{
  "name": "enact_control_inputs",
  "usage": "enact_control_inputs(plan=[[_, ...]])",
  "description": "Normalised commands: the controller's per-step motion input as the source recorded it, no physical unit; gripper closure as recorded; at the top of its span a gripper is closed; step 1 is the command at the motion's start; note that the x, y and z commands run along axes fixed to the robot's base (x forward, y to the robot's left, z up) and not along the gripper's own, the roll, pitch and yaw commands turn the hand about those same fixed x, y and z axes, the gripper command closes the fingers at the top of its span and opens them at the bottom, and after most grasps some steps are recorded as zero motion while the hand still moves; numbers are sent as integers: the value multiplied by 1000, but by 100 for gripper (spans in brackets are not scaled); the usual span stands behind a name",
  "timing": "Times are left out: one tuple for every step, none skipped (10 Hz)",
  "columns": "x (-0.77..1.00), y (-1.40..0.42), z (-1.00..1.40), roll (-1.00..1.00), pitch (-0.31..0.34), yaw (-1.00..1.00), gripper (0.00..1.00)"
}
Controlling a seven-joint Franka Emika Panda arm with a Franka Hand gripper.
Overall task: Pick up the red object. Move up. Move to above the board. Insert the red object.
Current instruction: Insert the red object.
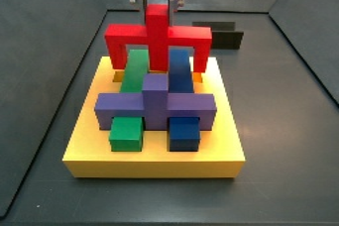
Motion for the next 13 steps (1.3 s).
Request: enact_control_inputs(plan=[[17,51,-197,-209,-147,0,100],[0,86,-174,-189,-130,0,100],[0,100,-77,-133,-83,0,100],[-3,126,-66,-94,-67,0,100],[-60,111,-9,-26,-47,66,100],[0,17,-6,-36,-21,97,100],[0,0,-29,-40,-36,54,100],[0,0,-106,0,-36,23,100],[0,-46,-240,0,-44,6,100],[0,0,-280,-7,-71,0,100],[0,0,-271,-6,-67,0,100],[0,0,-231,0,-50,0,100],[0,0,-180,0,-19,0,100]])
